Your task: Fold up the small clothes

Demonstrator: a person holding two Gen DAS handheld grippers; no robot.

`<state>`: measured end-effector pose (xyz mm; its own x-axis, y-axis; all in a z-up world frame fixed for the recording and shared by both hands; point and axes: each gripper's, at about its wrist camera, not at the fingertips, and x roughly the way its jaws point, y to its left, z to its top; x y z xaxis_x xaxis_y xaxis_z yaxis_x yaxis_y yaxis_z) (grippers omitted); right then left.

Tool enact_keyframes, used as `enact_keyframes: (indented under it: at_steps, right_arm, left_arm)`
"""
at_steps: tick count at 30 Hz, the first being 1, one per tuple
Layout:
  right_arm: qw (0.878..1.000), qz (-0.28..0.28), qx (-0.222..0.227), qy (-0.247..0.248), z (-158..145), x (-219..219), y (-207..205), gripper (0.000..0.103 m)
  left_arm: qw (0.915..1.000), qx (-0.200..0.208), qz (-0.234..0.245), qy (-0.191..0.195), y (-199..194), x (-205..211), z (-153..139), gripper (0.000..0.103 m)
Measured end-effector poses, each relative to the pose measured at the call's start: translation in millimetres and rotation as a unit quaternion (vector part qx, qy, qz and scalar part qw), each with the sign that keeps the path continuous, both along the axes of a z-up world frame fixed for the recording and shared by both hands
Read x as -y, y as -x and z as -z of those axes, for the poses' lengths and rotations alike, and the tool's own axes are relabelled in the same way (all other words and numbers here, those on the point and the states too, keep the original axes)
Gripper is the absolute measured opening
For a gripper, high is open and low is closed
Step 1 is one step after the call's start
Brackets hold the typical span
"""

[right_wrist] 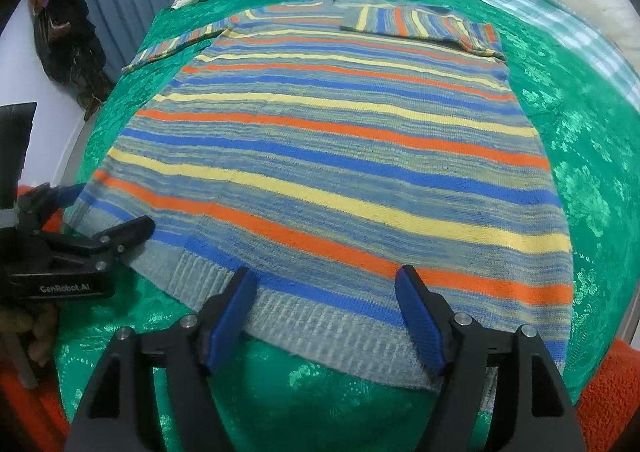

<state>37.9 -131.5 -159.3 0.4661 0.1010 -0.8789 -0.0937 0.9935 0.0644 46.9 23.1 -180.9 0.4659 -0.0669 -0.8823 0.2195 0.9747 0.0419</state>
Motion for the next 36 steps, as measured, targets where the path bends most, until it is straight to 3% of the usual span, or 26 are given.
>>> enact_keyframes:
  at_steps: [36]
  right_arm:
    - [1.000,0.000,-0.001,0.010,1.3,-4.2,-0.5,0.077]
  left_arm:
    - [0.9999,-0.006,0.008,0.009,-3.0,-2.4,4.0,0.103]
